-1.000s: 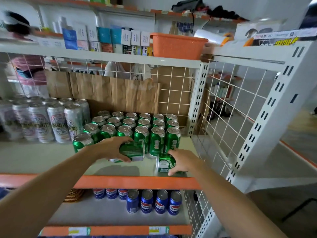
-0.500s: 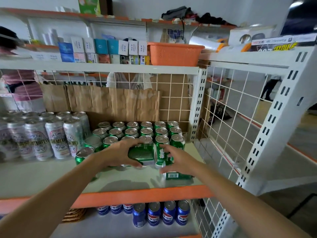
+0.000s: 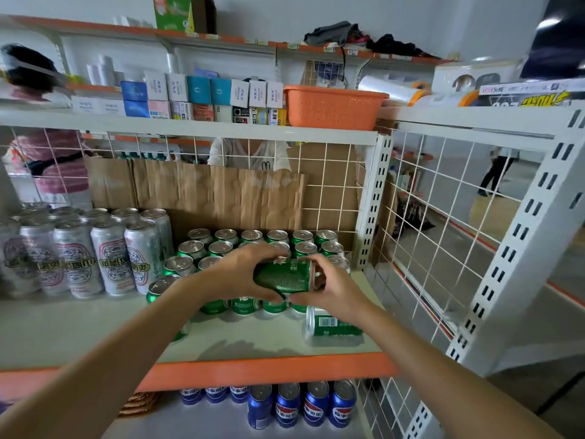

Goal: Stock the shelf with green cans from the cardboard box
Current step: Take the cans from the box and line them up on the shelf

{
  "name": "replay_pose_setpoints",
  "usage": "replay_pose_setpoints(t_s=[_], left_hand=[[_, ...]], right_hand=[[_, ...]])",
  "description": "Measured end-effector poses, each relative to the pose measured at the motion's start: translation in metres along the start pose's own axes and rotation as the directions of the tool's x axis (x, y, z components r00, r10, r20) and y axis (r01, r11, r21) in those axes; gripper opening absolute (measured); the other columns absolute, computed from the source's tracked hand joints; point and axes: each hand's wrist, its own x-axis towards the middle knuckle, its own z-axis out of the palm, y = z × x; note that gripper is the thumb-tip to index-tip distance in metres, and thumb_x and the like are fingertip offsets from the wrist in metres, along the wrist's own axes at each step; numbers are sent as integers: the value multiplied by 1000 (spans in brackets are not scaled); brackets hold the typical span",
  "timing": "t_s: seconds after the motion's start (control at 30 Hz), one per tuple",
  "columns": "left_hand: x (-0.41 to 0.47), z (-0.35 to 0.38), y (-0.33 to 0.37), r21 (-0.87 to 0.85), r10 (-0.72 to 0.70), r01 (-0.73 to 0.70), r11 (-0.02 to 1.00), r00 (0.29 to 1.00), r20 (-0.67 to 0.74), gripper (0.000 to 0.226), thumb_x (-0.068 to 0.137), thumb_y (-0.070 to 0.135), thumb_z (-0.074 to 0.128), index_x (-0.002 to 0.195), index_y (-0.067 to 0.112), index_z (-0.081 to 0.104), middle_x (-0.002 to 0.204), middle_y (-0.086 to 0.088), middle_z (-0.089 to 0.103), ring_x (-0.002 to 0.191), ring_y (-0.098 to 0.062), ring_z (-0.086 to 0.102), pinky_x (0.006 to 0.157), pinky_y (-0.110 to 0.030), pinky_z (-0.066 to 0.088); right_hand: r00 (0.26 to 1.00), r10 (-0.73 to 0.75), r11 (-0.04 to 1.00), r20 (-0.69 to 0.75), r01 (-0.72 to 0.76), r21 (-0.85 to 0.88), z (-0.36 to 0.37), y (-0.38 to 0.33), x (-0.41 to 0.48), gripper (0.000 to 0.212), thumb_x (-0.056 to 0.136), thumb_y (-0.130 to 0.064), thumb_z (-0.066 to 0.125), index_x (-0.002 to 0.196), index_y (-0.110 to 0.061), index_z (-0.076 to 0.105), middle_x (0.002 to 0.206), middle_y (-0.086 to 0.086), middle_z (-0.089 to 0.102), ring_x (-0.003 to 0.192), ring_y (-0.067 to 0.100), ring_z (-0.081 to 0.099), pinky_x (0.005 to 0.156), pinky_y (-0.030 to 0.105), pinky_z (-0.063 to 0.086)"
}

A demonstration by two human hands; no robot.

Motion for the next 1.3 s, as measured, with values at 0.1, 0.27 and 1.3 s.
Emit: replay_pose_setpoints(t_s=[0.1, 0.27, 1.3], left_hand=[[-6, -4, -8, -143, -39, 28, 989, 997, -73, 81, 54, 74, 66, 125, 55, 31, 125, 22, 33, 118, -3, 36, 100, -23, 33], [-11, 4, -27, -408, -116, 38, 912, 979, -167, 92, 45, 83, 65, 127, 53, 34, 133, 19, 44, 124, -1, 42, 101, -22, 35], [-10, -24, 5, -622, 168, -176, 763, 983, -73, 70, 64, 1, 80, 125, 15, 50, 118, -6, 61, 112, -22, 58, 95, -34, 49]], right_hand=[[998, 36, 994, -53, -30, 108, -2, 4, -1, 89, 55, -58, 80, 128, -21, 46, 117, -7, 62, 105, 9, 61, 92, 37, 52], [995, 67, 943, -68, -41, 329, -3, 5, -3, 42, 70, -27, 79, 105, -23, 55, 102, -3, 67, 87, 4, 66, 77, 23, 55], [938, 6, 517, 346, -299, 802, -2, 2, -14, 69, 59, -52, 82, 111, -9, 64, 110, 20, 67, 96, 31, 67, 77, 39, 58]])
